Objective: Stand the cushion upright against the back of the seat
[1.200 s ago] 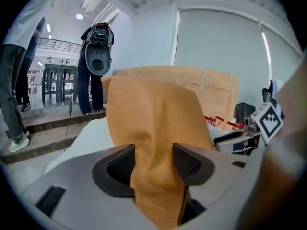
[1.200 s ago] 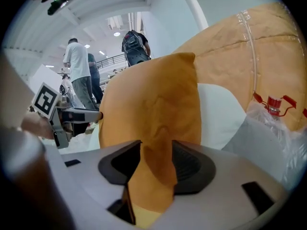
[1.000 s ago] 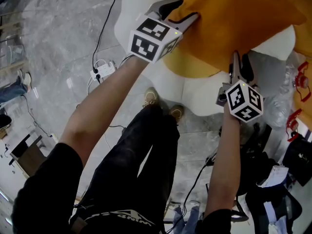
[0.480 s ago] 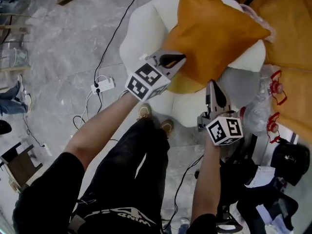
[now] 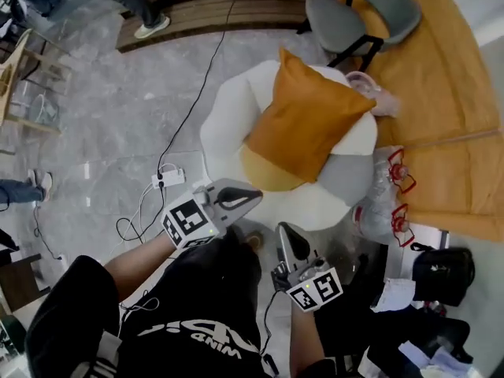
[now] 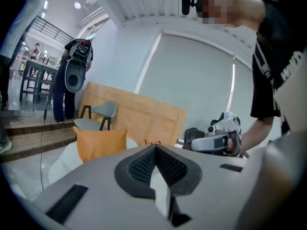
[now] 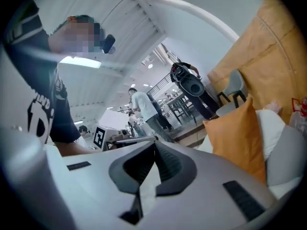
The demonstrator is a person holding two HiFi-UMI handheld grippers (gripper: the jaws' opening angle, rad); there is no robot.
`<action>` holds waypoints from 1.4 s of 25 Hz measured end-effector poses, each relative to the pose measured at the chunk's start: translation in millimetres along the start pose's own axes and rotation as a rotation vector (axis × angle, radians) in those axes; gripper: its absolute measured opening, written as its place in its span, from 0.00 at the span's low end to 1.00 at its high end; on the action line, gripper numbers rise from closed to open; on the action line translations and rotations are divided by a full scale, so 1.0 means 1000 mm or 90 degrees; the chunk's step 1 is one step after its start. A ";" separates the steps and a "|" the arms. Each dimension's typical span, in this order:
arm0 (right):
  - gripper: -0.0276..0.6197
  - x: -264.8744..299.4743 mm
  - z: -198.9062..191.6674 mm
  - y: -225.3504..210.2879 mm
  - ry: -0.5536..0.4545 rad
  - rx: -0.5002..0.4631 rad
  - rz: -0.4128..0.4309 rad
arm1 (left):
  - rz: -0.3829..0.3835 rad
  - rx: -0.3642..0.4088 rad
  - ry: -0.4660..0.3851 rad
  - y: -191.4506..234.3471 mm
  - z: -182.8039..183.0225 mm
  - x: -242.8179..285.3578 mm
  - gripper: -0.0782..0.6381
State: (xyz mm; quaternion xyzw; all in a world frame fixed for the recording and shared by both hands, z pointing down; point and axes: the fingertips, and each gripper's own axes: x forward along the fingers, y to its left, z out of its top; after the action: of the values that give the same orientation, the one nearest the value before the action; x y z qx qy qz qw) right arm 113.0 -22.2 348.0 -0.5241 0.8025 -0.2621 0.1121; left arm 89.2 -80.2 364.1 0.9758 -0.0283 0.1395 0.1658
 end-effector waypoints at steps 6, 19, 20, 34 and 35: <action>0.08 -0.034 0.081 0.094 -0.041 -0.035 0.034 | -0.019 0.036 -0.034 -0.093 0.091 -0.058 0.12; 0.08 -0.061 0.147 0.168 -0.108 -0.126 0.082 | -0.017 0.089 -0.129 -0.156 0.161 -0.090 0.12; 0.08 -0.058 0.147 0.170 -0.107 -0.132 0.086 | -0.011 0.087 -0.133 -0.155 0.163 -0.093 0.12; 0.07 -0.056 0.141 0.169 -0.083 -0.169 0.082 | 0.007 0.075 -0.142 -0.157 0.165 -0.096 0.12; 0.07 -0.056 0.141 0.168 -0.082 -0.169 0.081 | 0.007 0.076 -0.141 -0.157 0.165 -0.096 0.12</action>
State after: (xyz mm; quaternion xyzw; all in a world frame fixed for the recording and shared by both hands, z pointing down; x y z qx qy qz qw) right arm 70.0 38.0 134.1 -0.4982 0.8528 -0.1120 0.1095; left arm 56.8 14.0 138.2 0.9932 -0.0433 0.0334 0.1027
